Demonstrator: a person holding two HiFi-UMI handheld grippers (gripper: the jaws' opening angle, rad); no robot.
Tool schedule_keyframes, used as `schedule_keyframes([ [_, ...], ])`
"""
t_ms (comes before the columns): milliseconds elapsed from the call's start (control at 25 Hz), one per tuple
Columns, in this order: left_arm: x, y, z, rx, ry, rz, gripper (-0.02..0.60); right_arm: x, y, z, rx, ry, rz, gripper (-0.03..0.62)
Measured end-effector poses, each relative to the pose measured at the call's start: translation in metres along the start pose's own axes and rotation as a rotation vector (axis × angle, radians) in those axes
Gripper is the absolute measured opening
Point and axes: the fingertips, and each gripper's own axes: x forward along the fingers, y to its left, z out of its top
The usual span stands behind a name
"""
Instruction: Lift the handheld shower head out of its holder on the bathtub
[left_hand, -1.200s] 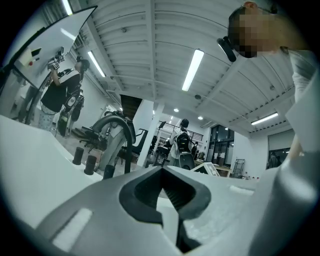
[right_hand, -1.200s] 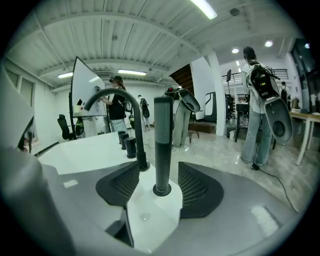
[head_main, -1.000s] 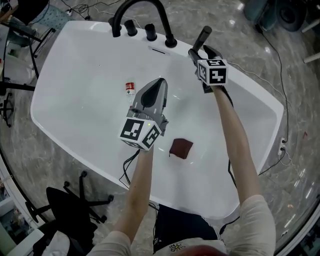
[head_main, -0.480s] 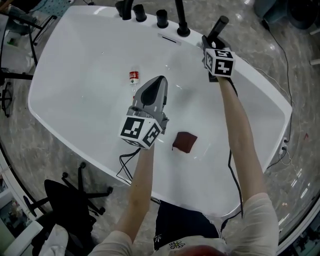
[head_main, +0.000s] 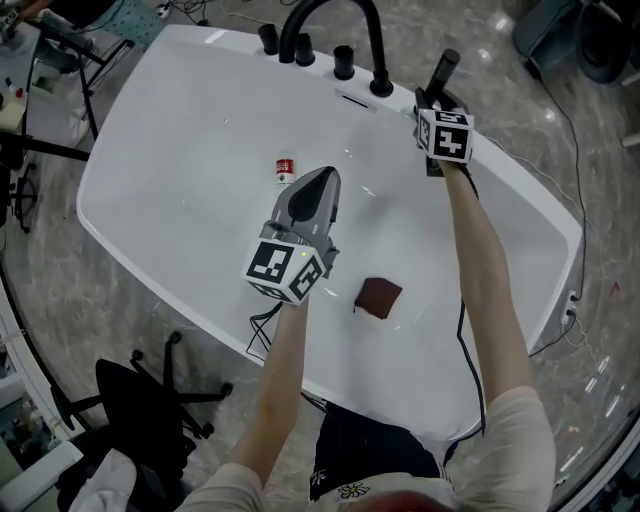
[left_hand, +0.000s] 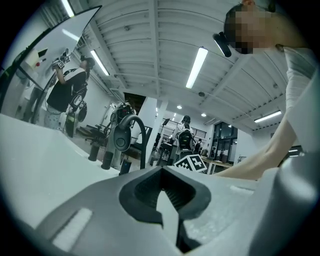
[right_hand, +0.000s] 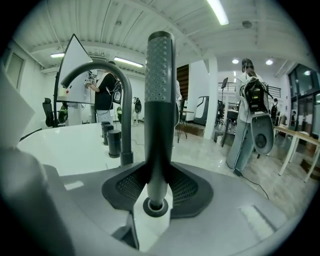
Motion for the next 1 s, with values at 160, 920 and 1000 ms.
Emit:
schedule_keyframes([
  [160,0.002,-0.009,0.032,0.013,-0.046,-0.001,0.0,-0.018,0.001,0.043,-0.023,-0.057,0.001,0.153],
  [920,-0.064,-0.168,0.259,0.146,-0.218,-0.079,0.0,-0.339,0.011,0.268,-0.036,-0.431,0.001,0.152],
  [1000,-0.076,-0.191,0.273,0.155,-0.237,-0.072,0.0,-0.377,0.015,0.275,-0.043,-0.453,0.02,0.153],
])
